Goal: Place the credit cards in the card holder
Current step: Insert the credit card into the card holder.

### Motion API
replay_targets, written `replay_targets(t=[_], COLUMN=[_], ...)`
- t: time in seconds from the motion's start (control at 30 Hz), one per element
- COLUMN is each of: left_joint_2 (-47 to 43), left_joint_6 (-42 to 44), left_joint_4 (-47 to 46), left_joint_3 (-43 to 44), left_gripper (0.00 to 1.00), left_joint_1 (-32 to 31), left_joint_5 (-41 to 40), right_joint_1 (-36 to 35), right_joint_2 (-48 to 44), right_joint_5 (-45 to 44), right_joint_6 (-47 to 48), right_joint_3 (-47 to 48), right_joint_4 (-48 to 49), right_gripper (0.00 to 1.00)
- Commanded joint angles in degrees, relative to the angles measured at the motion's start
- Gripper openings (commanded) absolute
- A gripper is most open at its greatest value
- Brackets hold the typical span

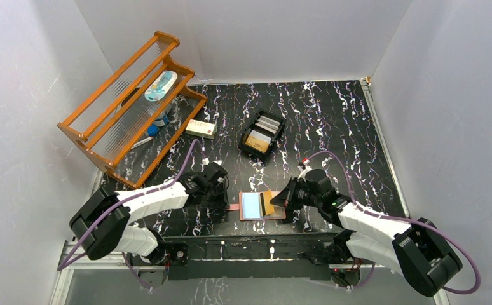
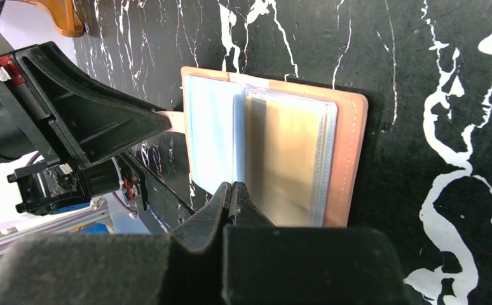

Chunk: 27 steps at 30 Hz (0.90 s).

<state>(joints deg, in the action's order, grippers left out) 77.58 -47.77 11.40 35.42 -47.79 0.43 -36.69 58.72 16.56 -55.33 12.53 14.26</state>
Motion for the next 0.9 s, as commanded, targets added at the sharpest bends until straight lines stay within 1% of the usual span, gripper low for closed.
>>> replay_targets(t=[0.0, 0.07, 0.17, 0.23, 0.3, 0.43, 0.57, 0.77, 0.87], left_joint_2=[-4.39, -4.81, -5.50, -6.16, -6.91, -6.94, -3.27, 3.38, 5.05], left_joint_6=[-0.43, -1.02, -1.19, -1.69, -2.30, -2.42, -1.66, -0.61, 0.40], left_joint_4=[6.11, 7.37, 7.87, 8.06, 7.67, 4.39, 2.16, 1.84, 1.54], left_joint_3=[3.05, 3.97, 5.09, 6.40, 7.22, 7.70, 6.89, 5.40, 5.06], left_gripper=[0.21, 0.30, 0.32, 0.37, 0.39, 0.41, 0.44, 0.44, 0.45], left_joint_1=[-0.14, -0.19, -0.18, -0.31, -0.61, -0.89, -0.94, -0.99, -1.05], left_joint_5=[-1.01, -1.03, -0.41, -0.04, 0.45, 3.29, 5.82, 5.01, 4.44], right_joint_1=[-0.27, -0.24, -0.27, -0.31, -0.24, -0.30, -0.25, -0.27, -0.25], right_joint_2=[-1.24, -0.78, 0.00, 0.43, 1.07, 2.36, 2.75, 3.28, 3.42], right_joint_5=[-0.83, -0.69, -0.65, -0.63, -0.40, 0.09, 0.68, 1.17, 1.44], right_joint_6=[-0.30, -0.20, 0.02, 0.26, 0.70, 0.95, 0.33, -0.06, 0.03], right_joint_3=[0.30, 0.10, -0.20, -0.37, -0.49, -0.66, -1.35, -2.11, -1.91], right_joint_4=[-1.77, -1.77, -1.04, -0.06, 0.85, 2.22, 3.93, 6.05, 6.56], right_gripper=[0.00, 0.00, 0.00, 0.00, 0.00, 0.00, 0.00, 0.00, 0.00])
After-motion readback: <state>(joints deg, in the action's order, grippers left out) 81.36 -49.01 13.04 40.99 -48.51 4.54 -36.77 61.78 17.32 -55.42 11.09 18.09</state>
